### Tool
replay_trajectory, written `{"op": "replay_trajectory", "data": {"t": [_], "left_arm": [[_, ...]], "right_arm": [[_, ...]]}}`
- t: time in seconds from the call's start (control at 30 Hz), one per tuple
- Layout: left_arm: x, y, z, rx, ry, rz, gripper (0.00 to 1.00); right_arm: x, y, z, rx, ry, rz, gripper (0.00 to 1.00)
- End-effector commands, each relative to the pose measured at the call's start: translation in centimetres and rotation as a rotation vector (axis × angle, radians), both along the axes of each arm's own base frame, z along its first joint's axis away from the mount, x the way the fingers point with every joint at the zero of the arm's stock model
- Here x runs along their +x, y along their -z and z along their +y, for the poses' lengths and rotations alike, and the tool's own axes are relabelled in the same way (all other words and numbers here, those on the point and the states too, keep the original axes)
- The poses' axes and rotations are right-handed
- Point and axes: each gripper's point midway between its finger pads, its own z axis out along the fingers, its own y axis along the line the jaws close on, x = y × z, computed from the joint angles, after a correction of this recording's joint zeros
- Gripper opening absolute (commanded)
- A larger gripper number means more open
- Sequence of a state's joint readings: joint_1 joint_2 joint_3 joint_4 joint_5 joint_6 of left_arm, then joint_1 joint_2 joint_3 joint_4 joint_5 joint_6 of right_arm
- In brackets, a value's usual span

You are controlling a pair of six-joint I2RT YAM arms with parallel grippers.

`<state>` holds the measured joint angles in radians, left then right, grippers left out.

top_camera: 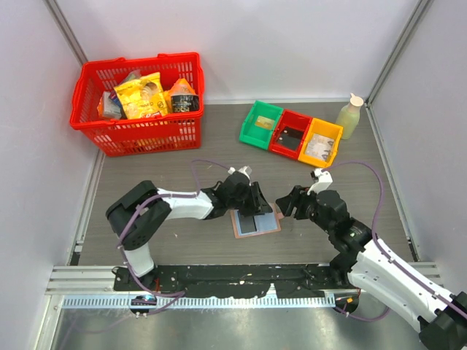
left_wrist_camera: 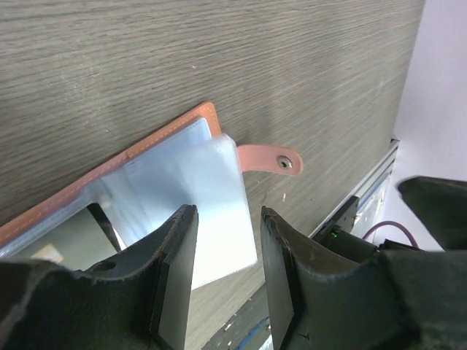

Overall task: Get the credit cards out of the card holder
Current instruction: Remove the credit card from the card holder.

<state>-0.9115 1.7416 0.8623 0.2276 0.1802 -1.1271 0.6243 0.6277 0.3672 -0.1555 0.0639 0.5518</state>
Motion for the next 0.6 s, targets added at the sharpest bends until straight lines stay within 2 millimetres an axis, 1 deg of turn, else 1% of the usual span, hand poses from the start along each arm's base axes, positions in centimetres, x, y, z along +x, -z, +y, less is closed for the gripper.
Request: {"op": "replay_trajectory", "data": {"t": [0.0, 0.07, 0.13, 0.17, 0.23, 0.3, 0.33, 0.37, 0.4, 0.43, 0.47, 0.5, 0.53, 0.57], "left_arm": [[0.7, 0.4, -2.1, -0.023, -0.003, 0.005, 0.43], [0.9, 1.7, -2.0, -0.003, -0.016, 0.016, 0.43], [1.2, 2.2, -1.8, 0.003, -0.034, 0.015, 0.43], [1.5, 1.9, -1.8, 0.0, -0.039, 0.005, 0.43], [2.2, 0.0, -1.7, -0.025, -0.045, -0.035, 0.43], [3.2, -2.0, -1.0, -0.032, -0.07, -0.092, 0.44], [3.5, -2.7, -0.5, -0.023, -0.08, -0.112, 0.45], [4.1, -3.8, 0.3, -0.021, -0.1, -0.14, 0.45], [4.4, -4.6, 1.2, -0.015, -0.119, -0.159, 0.45], [4.7, -5.1, 2.1, -0.009, -0.14, -0.173, 0.45], [4.9, -5.7, 3.1, -0.005, -0.162, -0.185, 0.45], [4.9, -5.9, 4.2, 0.009, -0.178, -0.192, 0.44], [5.1, -6.2, 5.4, 0.029, -0.211, -0.206, 0.43], [4.9, -6.4, 6.5, 0.048, -0.227, -0.216, 0.43]], "right_arm": [[0.2, -0.7, -0.6, 0.004, 0.035, -0.02, 0.63], [0.0, -1.0, -0.1, 0.025, 0.007, -0.021, 0.61], [-0.3, -1.3, 0.6, 0.05, -0.028, -0.022, 0.6], [-0.8, -1.4, 1.4, 0.068, -0.079, -0.012, 0.6], [-1.3, -1.4, 2.6, 0.106, -0.136, -0.001, 0.59], [-1.7, -1.8, 4.0, 0.162, -0.199, 0.003, 0.55], [-1.7, -1.7, 4.4, 0.181, -0.211, 0.012, 0.53], [-1.9, -1.9, 5.0, 0.201, -0.242, 0.009, 0.53], [-1.8, -1.4, 5.3, 0.204, -0.246, 0.033, 0.5], [-1.9, -1.5, 5.7, 0.216, -0.27, 0.033, 0.5], [-2.1, -0.8, 6.1, 0.217, -0.284, 0.065, 0.48], [-1.9, -1.1, 6.4, 0.232, -0.294, 0.056, 0.47], [-2.1, -0.3, 6.7, 0.238, -0.304, 0.091, 0.45], [-1.9, -0.8, 7.1, 0.259, -0.314, 0.07, 0.42]]}}
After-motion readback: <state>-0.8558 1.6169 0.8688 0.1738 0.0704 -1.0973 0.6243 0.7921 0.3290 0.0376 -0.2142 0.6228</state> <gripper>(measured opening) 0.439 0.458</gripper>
